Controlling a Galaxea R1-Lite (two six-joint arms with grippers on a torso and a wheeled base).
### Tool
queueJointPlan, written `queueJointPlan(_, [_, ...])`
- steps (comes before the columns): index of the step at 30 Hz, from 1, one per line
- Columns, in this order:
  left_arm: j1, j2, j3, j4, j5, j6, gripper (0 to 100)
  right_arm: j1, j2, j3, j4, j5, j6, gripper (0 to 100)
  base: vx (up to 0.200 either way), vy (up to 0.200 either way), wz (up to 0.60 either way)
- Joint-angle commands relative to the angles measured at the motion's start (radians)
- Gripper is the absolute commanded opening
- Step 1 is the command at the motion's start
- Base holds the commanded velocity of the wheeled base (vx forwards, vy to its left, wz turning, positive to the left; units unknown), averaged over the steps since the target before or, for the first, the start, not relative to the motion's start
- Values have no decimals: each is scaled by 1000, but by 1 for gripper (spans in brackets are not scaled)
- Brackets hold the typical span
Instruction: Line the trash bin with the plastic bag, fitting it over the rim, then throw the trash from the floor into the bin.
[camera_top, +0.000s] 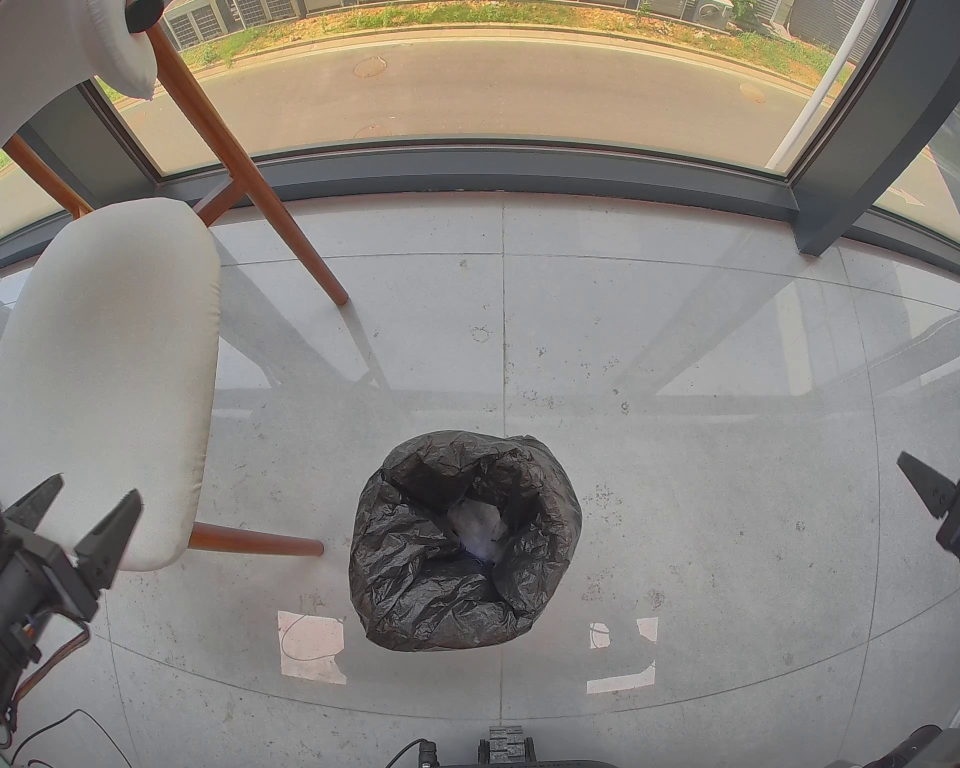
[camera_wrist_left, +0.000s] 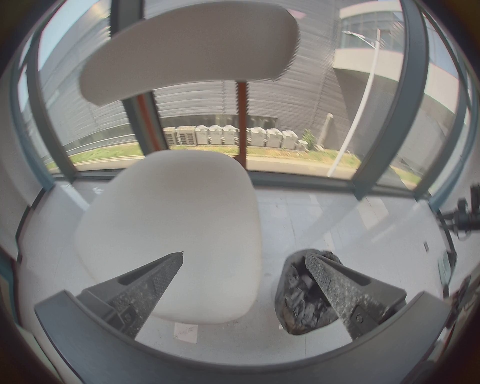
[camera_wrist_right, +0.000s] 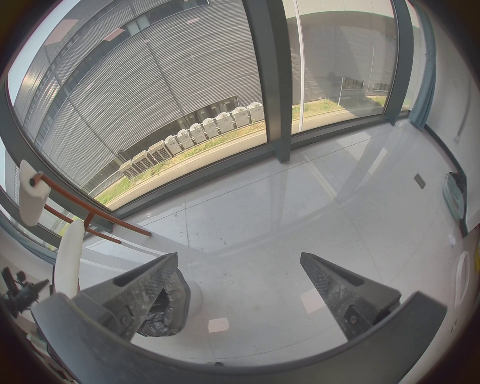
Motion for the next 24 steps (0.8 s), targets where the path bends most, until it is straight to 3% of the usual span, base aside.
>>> queueJointPlan(1, [19, -312, 12, 100, 165, -90, 100, -73, -261, 132, 72, -18, -37, 100, 0, 0, 0])
queueJointPlan(5, [101, -404, 44, 109, 238, -129, 100, -97, -374, 171, 151, -4, -66, 100, 0, 0, 0])
queueJointPlan(9, [321, -513, 86, 191, 238, -183, 100, -105, -482, 203, 211, 40, -131, 100, 0, 0, 0])
queueJointPlan(12, [363, -565, 101, 301, 238, -237, 100, -105, -531, 240, 211, 62, -189, 100, 0, 0, 0])
queueJointPlan(14, [378, -647, 101, 455, 235, -274, 100, -102, -608, 286, 213, 71, -274, 100, 0, 0, 0])
queueJointPlan(15, [378, -647, 101, 455, 235, -274, 100, -102, -608, 286, 213, 71, -274, 100, 0, 0, 0])
queueJointPlan(17, [392, -748, 104, 633, 192, -264, 100, -82, -750, 304, 265, 71, -378, 100, 0, 0, 0])
queueJointPlan(21, [398, -748, 135, 616, 146, -267, 100, -79, -724, 306, 303, 46, -392, 100, 0, 0, 0])
queueJointPlan(24, [398, -748, 163, 602, 31, -226, 100, -79, -724, 304, 306, 20, -390, 100, 0, 0, 0])
